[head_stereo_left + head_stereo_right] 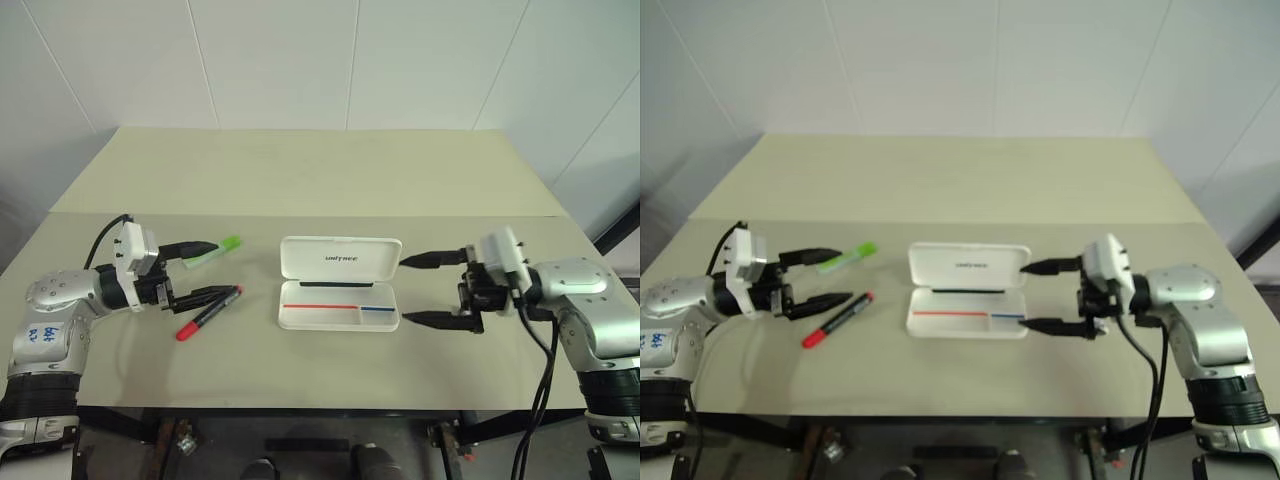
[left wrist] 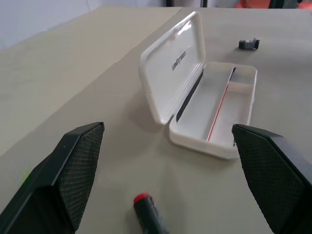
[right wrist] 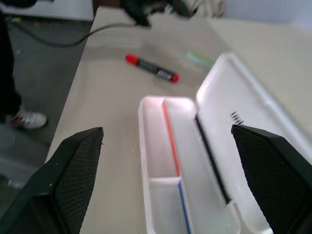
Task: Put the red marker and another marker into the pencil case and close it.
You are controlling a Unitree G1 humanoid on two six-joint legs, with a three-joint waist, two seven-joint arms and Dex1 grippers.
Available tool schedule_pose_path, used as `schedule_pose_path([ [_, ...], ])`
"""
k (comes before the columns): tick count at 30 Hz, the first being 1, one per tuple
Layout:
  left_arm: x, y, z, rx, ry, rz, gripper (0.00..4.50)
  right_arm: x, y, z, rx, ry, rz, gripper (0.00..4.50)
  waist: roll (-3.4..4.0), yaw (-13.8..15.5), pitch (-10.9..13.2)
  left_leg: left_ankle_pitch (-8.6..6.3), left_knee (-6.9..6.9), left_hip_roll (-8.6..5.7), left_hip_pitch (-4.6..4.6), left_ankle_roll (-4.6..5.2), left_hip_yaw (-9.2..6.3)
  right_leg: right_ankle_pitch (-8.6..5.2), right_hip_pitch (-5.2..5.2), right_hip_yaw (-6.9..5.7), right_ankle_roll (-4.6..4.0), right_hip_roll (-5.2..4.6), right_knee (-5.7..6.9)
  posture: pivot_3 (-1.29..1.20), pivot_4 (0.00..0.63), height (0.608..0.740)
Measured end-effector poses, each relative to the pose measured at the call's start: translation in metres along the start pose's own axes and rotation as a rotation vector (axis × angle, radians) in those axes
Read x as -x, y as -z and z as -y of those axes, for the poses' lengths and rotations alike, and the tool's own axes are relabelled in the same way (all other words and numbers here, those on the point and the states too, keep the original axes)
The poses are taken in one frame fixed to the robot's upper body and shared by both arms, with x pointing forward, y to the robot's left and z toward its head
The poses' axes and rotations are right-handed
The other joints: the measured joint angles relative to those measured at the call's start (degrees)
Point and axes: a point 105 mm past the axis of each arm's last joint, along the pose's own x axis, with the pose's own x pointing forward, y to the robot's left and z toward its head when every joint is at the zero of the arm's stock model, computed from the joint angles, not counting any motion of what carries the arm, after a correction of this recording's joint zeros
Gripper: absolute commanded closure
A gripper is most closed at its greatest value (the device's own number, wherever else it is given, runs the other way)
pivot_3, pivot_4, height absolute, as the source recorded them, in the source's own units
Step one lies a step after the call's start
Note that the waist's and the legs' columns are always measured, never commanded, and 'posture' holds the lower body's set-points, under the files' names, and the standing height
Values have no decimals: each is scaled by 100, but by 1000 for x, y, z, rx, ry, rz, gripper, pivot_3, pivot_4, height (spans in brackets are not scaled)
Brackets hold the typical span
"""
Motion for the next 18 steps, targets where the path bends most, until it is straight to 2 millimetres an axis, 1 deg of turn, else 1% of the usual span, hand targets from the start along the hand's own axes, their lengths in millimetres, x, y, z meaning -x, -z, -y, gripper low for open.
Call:
schedule_pose_path([
  [1, 6, 5, 1, 13, -7, -9, 0, -1, -3, -4, 7, -9, 14, 57, 0, -1, 0, -1, -2, 2, 0, 0, 0, 0, 0, -1, 2, 0, 0, 0, 150, 740],
  [4, 13, 16, 7, 43, 13, -36, 0, -6, -6, -18, -15, -56, 35, 57, 0, 22, 0, -3, -7, 4, 0, -1, -1, 3, -2, -3, 10, 0, 0, 0, 150, 740],
  [6, 16, 21, 10, 58, 14, -48, 0, -7, -7, -22, -24, -73, 31, 57, 0, 33, 0, -3, -5, 4, 0, -1, 0, -2, -1, -3, 1, -1, -1, 0, 150, 740],
  [10, 25, 37, 18, 105, -12, -82, 0, -8, -4, -22, 3, -66, 8, 57, 0, 18, 0, -3, -4, 4, 2, -1, 3, -11, -1, 0, -19, -1, -2, 0, 150, 740],
  [12, 26, 42, 22, 114, -24, -97, 0, -8, -3, -21, 19, -57, -2, 57, 0, 30, 0, -3, -4, 5, 2, -1, 3, -13, 0, 1, -23, -1, -3, 0, 150, 740],
  [15, 26, 48, 21, 114, -84, -125, 0, -7, -1, -21, 24, -50, -11, 57, 0, 53, 0, -3, -3, 5, 1, -1, 3, -23, 1, 1, -44, -2, -6, 0, 150, 740],
  [18, 23, 54, 17, 107, -165, -132, 0, -8, 4, -23, 19, -51, -22, 57, 0, 82, 0, -3, -3, 4, 1, -1, 3, -20, 0, 1, -39, -2, -6, 0, 150, 740],
])
